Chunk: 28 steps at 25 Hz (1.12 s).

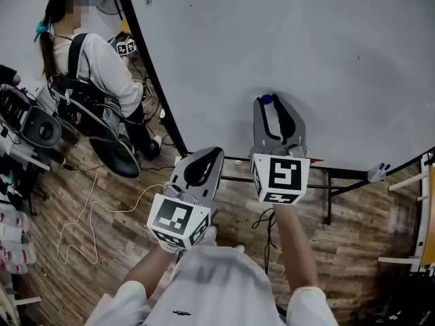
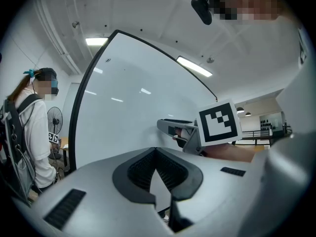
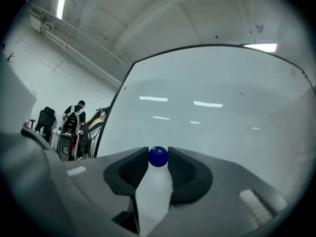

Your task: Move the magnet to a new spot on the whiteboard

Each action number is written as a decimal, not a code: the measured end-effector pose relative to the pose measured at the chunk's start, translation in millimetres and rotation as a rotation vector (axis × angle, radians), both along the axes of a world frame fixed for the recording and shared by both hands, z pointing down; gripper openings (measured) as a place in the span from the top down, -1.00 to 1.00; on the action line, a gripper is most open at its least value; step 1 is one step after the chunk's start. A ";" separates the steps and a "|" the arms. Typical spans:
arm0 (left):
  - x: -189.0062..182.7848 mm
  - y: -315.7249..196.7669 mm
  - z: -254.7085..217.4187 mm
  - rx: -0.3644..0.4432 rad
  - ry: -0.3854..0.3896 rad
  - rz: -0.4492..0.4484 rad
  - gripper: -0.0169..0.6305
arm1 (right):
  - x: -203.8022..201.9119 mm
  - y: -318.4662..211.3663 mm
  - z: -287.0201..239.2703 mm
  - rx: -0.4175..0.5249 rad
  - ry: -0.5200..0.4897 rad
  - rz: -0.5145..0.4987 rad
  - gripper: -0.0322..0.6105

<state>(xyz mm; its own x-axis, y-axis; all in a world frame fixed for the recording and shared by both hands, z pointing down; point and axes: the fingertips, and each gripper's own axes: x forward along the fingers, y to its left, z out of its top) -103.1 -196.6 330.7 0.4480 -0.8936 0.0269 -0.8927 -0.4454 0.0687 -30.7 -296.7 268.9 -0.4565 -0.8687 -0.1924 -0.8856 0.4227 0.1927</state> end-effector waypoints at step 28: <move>-35.9 3.2 -4.8 0.006 0.014 -0.039 0.93 | -13.0 -34.6 10.0 0.070 0.138 0.228 0.48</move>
